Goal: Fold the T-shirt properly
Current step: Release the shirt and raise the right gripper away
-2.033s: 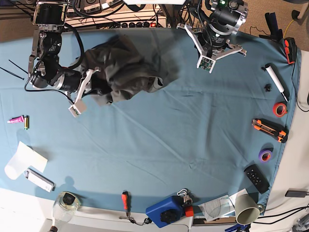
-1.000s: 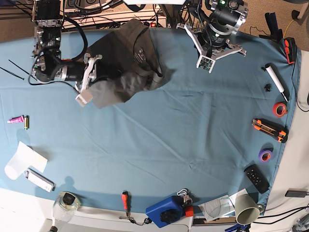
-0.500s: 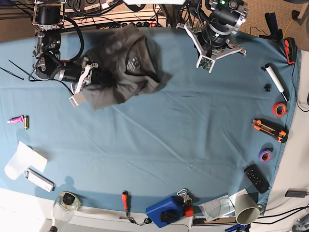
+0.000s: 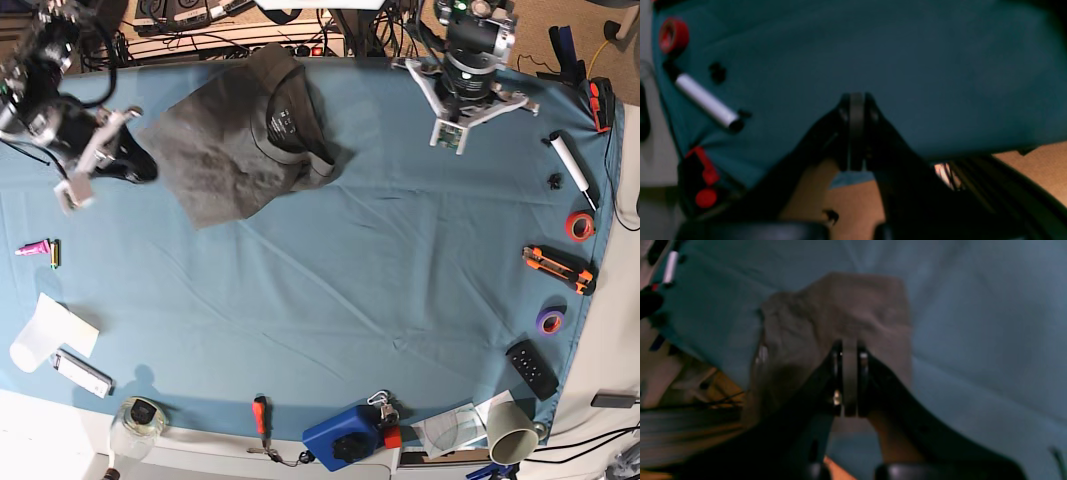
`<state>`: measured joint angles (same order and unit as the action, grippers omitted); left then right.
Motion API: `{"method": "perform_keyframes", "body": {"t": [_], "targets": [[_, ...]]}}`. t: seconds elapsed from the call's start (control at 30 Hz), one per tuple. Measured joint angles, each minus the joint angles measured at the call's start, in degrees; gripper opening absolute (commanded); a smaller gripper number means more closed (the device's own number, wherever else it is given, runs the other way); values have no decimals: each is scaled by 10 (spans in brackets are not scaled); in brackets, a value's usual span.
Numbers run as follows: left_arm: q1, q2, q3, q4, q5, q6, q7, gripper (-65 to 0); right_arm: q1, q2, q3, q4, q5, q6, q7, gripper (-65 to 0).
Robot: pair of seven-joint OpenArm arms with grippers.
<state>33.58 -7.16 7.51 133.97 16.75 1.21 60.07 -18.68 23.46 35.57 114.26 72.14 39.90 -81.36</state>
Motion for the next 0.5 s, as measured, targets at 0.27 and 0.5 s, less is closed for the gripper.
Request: {"method": "perform_keyframes", "body": {"t": [0.27, 0.5], "targets": [[43, -4, -138, 0, -139, -7, 3, -650, -123, -2, 110, 45, 8, 0, 4, -650], [110, -5, -217, 0, -191, -33, 0, -650, -210, -66, 113, 46, -31, 0, 4, -650]]}}
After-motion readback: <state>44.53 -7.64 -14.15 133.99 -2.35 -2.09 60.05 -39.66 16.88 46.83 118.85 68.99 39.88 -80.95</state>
